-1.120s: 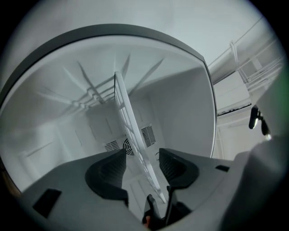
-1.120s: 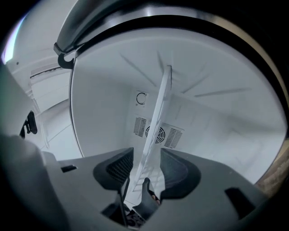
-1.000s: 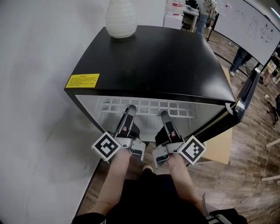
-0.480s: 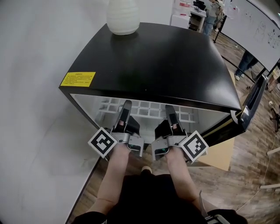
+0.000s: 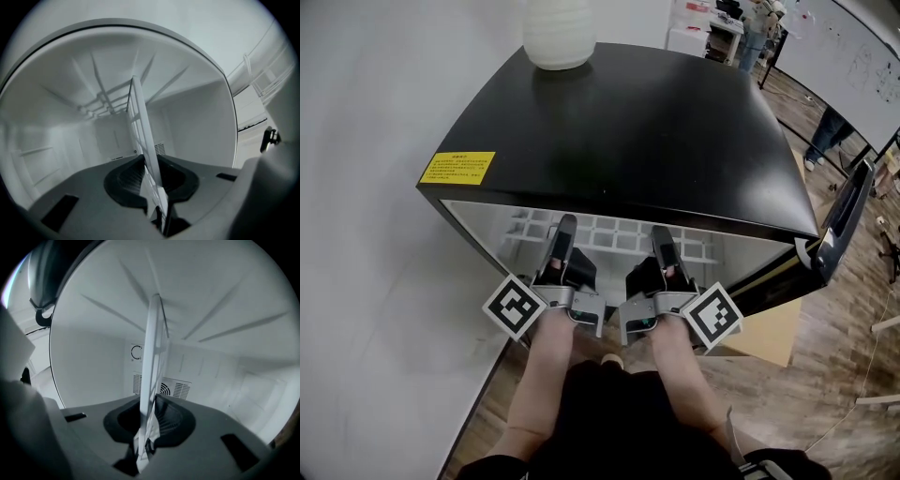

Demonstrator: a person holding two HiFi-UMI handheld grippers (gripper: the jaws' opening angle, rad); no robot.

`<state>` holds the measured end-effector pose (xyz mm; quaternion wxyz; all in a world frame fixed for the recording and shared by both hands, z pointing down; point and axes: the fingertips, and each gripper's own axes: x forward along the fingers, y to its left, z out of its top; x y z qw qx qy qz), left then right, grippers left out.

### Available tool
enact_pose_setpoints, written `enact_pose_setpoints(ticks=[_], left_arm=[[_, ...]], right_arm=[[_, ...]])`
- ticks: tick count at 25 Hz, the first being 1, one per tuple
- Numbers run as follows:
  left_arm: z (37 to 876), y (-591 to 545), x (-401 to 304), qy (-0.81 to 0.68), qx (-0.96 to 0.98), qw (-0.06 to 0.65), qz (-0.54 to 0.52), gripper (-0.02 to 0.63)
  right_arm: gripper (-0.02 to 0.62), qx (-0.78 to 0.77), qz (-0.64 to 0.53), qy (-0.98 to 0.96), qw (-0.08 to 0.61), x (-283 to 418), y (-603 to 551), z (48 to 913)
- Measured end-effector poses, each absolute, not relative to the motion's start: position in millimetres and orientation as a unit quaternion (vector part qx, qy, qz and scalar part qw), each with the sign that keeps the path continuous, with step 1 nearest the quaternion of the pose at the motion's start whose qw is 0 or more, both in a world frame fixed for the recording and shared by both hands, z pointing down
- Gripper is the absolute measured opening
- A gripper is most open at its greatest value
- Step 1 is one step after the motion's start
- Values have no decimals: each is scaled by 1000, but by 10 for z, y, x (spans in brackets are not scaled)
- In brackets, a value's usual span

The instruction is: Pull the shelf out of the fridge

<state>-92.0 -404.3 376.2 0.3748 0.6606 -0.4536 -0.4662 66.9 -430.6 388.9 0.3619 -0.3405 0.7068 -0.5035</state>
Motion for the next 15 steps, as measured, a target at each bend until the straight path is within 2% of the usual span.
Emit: enact_pose_setpoints(ticks=[15], left_arm=[[3750,-3965,-898,-440,666,379,-469,64]], right_arm=[[28,-349,-504,699,370,695,-4216,3897]])
